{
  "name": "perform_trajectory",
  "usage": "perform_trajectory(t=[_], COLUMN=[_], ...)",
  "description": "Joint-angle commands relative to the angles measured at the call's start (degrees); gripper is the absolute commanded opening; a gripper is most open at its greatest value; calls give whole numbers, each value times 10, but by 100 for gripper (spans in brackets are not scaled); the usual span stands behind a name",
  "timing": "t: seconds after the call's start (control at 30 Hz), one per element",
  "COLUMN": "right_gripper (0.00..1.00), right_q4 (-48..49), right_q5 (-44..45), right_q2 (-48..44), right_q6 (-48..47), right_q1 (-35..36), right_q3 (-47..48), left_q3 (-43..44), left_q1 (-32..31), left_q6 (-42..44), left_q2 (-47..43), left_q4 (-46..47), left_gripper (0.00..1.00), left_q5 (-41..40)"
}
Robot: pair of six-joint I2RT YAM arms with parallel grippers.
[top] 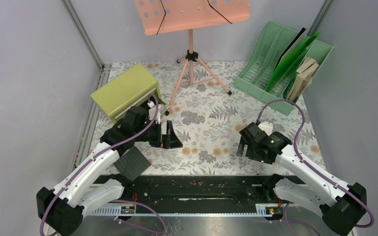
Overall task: Organize the desk
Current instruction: Pick up the stationery from the center of the board.
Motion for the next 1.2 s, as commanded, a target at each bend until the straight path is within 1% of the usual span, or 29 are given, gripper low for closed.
perform_trajectory(t=[0.0, 0.07, 0.23, 0.33, 0.47, 0.57, 0.67, 0.7, 0.73, 0.83, 0.87, 0.97, 1.17], right_gripper=[99, 99, 98, 96, 93, 91, 88, 86, 80, 56, 55, 54, 56], right_q4=[-46, -39, 4, 30, 62, 87, 95, 96, 99, 103, 103, 103, 103], right_q5=[67, 57, -24, -50, -80, -119, -130, -130, -133, -146, -147, -144, -129], right_q2=[18, 26, 33, 41, 74, 112, 151, 162, 172, 202, 209, 225, 222], right_q6=[-8, -19, -61, -74, -88, -108, -128, -135, -144, -165, -169, -176, -175], right_q1=[-15, -34, -116, -148, -175, -199, -218, -223, -229, -244, -248, -254, -259], right_q3=[20, 15, -18, -34, -46, -45, -36, -32, -29, -19, -16, -11, -5], left_q3=[17, 18, 17, 14, 10, 7, 8, 7, 7, 6, 5, 4, 8], left_q1=[2, 2, 3, 2, 2, 2, 2, 2, 3, 2, 2, 2, 2], left_q6=[-6, -7, -10, -13, -19, -18, -16, -16, -16, -14, -13, -14, -12], left_q2=[8, 10, 16, 21, 26, 29, 30, 29, 28, 25, 26, 27, 29], left_q4=[19, 20, 21, 22, 23, 24, 23, 24, 24, 23, 23, 23, 23], left_gripper=[99, 99, 99, 99, 99, 99, 99, 99, 99, 99, 99, 99, 99], left_q5=[19, 21, 23, 25, 24, 30, 36, 36, 36, 33, 33, 33, 36])
